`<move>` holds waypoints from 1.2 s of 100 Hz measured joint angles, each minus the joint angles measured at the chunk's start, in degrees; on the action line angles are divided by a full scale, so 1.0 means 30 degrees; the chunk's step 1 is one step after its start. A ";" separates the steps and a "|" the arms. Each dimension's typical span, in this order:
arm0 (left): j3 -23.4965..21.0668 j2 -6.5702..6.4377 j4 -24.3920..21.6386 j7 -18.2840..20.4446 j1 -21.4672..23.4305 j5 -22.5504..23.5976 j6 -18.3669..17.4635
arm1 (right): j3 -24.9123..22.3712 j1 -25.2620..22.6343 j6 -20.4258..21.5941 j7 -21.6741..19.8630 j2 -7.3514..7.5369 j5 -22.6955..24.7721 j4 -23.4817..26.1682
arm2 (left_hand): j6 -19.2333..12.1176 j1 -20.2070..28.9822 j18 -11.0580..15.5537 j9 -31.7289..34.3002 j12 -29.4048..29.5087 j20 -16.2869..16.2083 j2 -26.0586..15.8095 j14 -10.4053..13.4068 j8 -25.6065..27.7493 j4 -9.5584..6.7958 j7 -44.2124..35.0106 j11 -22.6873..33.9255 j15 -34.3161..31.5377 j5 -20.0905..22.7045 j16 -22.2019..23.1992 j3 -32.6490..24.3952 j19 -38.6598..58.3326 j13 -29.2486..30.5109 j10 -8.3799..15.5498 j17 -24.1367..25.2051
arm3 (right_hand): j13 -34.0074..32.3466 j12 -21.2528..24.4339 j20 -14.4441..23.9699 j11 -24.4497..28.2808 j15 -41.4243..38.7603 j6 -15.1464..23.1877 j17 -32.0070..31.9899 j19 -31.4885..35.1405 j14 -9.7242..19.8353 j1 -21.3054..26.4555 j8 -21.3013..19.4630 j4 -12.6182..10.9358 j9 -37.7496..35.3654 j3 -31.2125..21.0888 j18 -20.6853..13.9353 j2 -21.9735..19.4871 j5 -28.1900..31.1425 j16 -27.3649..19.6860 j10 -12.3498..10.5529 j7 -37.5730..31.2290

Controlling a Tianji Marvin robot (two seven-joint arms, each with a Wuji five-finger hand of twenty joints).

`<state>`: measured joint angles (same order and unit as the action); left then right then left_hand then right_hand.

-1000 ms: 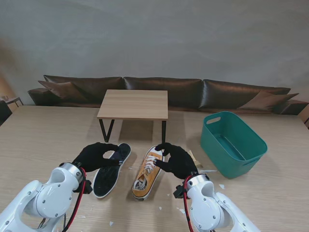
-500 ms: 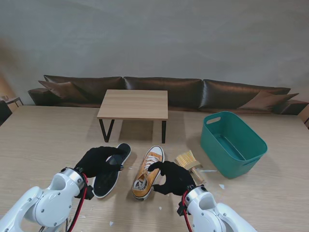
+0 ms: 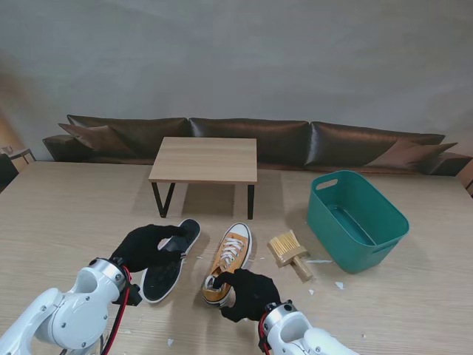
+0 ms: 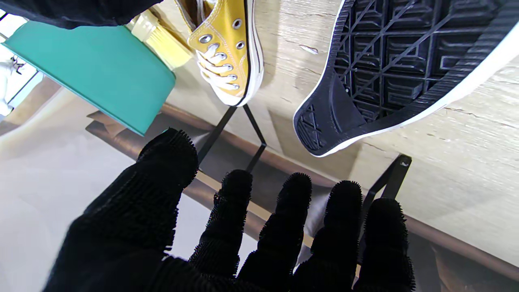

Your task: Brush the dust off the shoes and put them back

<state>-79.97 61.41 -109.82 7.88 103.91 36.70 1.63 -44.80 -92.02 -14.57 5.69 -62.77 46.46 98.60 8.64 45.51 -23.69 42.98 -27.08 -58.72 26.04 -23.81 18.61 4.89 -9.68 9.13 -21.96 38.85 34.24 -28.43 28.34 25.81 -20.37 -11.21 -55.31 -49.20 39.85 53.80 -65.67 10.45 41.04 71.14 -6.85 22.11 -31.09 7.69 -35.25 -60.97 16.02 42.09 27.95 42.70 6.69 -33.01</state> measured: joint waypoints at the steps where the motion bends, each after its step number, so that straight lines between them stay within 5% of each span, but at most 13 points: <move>1: -0.0003 0.0000 -0.0003 -0.0002 0.0009 0.0006 0.0006 | 0.0058 0.0042 -0.0062 0.0002 -0.0004 0.0023 -0.0042 | 0.0000 0.0000 0.0007 0.0000 -0.0035 0.0032 0.0000 -0.0001 0.0013 0.0000 -0.0002 0.0000 -0.0007 0.0001 0.0022 0.0000 0.0602 0.0000 -0.0003 0.0166 | 0.0000 -0.0003 0.0000 0.0155 -0.0022 -0.0020 0.0007 0.0021 0.0003 0.0000 0.0009 0.0000 -0.0015 0.0000 -0.0002 -0.0018 -0.0003 0.0000 -0.0013 0.0008; 22: -0.0062 0.0008 -0.0104 -0.0099 0.0221 0.0189 0.0142 | 0.1000 0.0748 -0.1018 0.0786 -0.0233 0.0076 -0.1128 | 0.0031 0.0000 0.0378 0.0497 -0.0648 0.3422 0.0000 -0.0022 0.0251 0.0000 -0.0070 0.0082 -0.0683 0.0395 0.0454 0.0000 0.7040 0.0030 -0.0097 0.1898 | -0.1383 -0.0012 0.0000 0.0214 -0.0300 -0.0473 0.0194 0.0680 0.0169 -0.0005 0.0015 0.0000 -0.1498 0.0006 -0.0007 -0.0031 0.0007 -0.0043 -0.0064 -0.0309; 52: -0.0079 0.0013 -0.0129 -0.0055 0.0238 0.0301 0.0185 | 0.2522 0.1742 -0.1389 0.2928 -0.0737 0.0401 -0.2862 | 0.0037 0.0000 0.0393 0.0552 -0.0967 0.3688 0.0000 -0.0025 0.0238 0.0000 -0.0079 0.0136 -0.1180 0.0491 0.0712 0.0000 0.7997 0.0466 -0.0215 0.1913 | -0.3561 -0.0013 -0.0408 0.0658 -0.0663 -0.1357 0.0289 0.1440 0.0693 -0.0009 -0.0831 0.0000 -0.3818 -0.0913 -0.0007 0.0307 0.2226 -0.0521 -0.0013 -0.2940; 63: -0.0088 0.0012 -0.0129 -0.0057 0.0230 0.0310 0.0201 | 0.3079 0.2173 -0.1637 0.3431 -0.0847 0.0680 -0.3274 | 0.0043 0.0000 0.0396 0.0576 -0.1008 0.3689 0.0000 -0.0025 0.0238 0.0000 -0.0081 0.0241 -0.1230 0.0509 0.0732 0.0000 0.8053 0.0466 -0.0220 0.1914 | -0.3842 -0.0013 -0.0454 0.1135 -0.0918 -0.1587 0.0309 0.1737 0.0897 0.0042 -0.1078 0.1570 -0.4748 -0.1156 -0.0007 0.1458 0.2597 -0.0570 0.0373 -0.4681; 81: -0.0037 0.0011 -0.0126 -0.0076 0.0181 0.0309 0.0367 | 0.4205 0.2888 -0.2542 0.4674 -0.1208 0.1313 -0.4343 | 0.0221 0.0000 0.0406 0.0586 -0.1223 0.3727 0.0000 -0.0026 0.0238 0.0000 -0.0197 0.0316 -0.1427 0.0616 0.0931 0.0000 0.8263 0.0466 -0.0256 0.1914 | -0.5288 -0.0938 -0.0915 0.3007 -0.2430 -0.2265 0.0340 0.2427 0.1541 0.0412 -0.4244 0.2443 -0.6891 -0.1797 -0.0008 0.3291 0.3412 -0.0570 0.0568 -0.9560; 95: -0.0029 0.0012 -0.0126 -0.0102 0.0186 0.0337 0.0444 | 0.4898 0.3266 -0.3379 0.5573 -0.1523 0.1824 -0.5059 | 0.0264 0.0000 0.0411 0.0591 -0.1413 0.3888 0.0000 -0.0025 0.0253 0.0000 -0.0256 0.0317 -0.1456 0.0726 0.0946 -0.0001 0.8288 0.0466 -0.0361 0.1913 | -0.6587 -0.2311 -0.0921 0.3613 -0.5528 -0.2118 0.0340 0.3463 0.1565 -0.0114 -0.6269 0.2445 -0.8822 -0.2226 -0.0008 0.3556 0.5037 0.0044 0.0254 -1.0236; 104: -0.0029 0.0018 -0.0129 -0.0146 0.0206 0.0355 0.0471 | 0.5133 0.3436 -0.3603 0.5920 -0.1638 0.2132 -0.5405 | 0.0320 0.0000 0.0411 0.0591 -0.1423 0.3913 0.0000 -0.0026 0.0249 0.0000 -0.0256 0.0317 -0.1457 0.0727 0.0946 -0.0001 0.8289 0.0466 -0.0367 0.1920 | -0.6666 -0.3102 -0.0925 0.3805 -0.7203 -0.1685 0.0340 0.4051 0.1455 -0.0408 -0.7480 0.1535 -0.9604 -0.2227 -0.0010 0.3674 0.5790 0.0939 -0.0053 -1.0241; 120: -0.0032 0.0032 -0.0162 -0.0250 0.0258 0.0392 0.0555 | 0.5497 0.3765 -0.3432 0.5667 -0.1444 0.3161 -0.5554 | 0.0493 0.0000 0.0411 0.0591 -0.1441 0.3930 0.0000 -0.0029 0.0266 0.0000 -0.0257 0.0317 -0.1462 0.0729 0.0948 -0.0001 0.8481 0.0466 -0.0406 0.2040 | -0.6848 -0.4051 -0.0928 0.3806 -0.8307 -0.1648 0.0345 0.4572 0.1316 -0.1199 -0.9025 0.1145 -1.0556 -0.2226 -0.0266 0.2566 0.5793 0.1731 -0.0284 -1.0241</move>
<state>-80.07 61.51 -110.31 7.13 104.69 37.88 3.29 -28.31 -80.72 -24.87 22.69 -67.10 55.94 81.94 10.12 45.51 -22.46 44.76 -31.40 -46.93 26.04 -23.90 19.41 4.89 -10.45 10.08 -26.35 41.04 37.08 -28.43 53.78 27.20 -21.59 -5.09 -75.86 -61.35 37.07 65.21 -90.59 5.50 42.08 84.86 -2.90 18.51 -58.17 11.12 -66.92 -67.65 15.22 49.79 45.33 47.89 5.84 -63.74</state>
